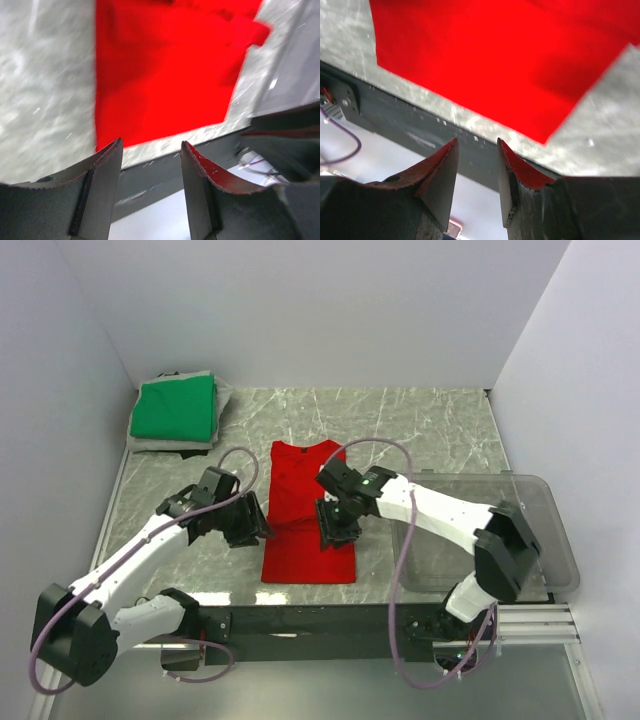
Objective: Fold and stack the t-shirts
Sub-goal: Fold the tshirt
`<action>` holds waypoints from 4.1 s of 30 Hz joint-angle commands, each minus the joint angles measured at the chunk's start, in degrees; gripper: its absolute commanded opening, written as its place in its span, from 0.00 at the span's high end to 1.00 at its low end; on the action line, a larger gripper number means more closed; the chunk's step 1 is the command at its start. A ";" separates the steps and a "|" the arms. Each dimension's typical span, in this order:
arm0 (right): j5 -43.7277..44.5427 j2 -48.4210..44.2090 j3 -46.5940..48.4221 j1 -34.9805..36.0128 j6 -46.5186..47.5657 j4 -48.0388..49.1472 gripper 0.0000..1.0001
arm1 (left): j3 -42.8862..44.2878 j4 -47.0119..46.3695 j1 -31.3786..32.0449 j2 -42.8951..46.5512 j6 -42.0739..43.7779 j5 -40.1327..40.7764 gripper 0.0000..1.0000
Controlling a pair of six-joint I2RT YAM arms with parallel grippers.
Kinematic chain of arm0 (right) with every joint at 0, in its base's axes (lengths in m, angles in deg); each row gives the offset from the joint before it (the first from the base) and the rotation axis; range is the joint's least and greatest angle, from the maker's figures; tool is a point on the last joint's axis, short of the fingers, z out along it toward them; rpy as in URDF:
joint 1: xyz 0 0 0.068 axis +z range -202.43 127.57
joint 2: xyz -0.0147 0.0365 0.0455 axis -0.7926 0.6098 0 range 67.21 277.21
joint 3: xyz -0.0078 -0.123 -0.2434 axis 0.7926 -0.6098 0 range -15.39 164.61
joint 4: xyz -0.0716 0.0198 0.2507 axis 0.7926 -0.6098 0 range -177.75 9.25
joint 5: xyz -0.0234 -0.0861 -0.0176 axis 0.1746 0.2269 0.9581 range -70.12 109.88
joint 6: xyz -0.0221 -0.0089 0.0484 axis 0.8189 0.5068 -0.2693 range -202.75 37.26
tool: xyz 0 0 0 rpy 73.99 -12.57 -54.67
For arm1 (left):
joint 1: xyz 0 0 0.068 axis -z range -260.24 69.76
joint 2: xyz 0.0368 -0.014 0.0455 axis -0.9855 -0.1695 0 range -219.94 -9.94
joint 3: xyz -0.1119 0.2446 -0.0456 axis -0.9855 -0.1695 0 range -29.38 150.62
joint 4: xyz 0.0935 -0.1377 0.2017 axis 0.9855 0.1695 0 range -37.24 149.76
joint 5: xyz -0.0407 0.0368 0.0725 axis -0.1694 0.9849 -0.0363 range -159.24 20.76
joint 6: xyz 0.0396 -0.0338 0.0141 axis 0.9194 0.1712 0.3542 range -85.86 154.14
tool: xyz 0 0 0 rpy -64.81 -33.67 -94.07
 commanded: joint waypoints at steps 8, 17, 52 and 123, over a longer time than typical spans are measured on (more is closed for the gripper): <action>-2.36 12.30 5.18 0.61 -0.97 11.37 0.57 | -10.78 -27.27 4.65 -3.60 -9.64 -5.20 0.45; 0.53 18.36 7.90 0.61 -1.59 13.58 0.58 | -15.72 -31.60 6.50 -9.57 -9.56 -5.37 0.44; 12.67 29.01 29.00 -10.64 1.49 11.03 0.57 | -6.76 -14.20 6.94 -20.40 1.08 2.01 0.41; -9.83 2.55 -23.03 -2.38 4.21 17.45 0.80 | -9.39 2.51 6.59 -4.04 -7.27 10.71 0.56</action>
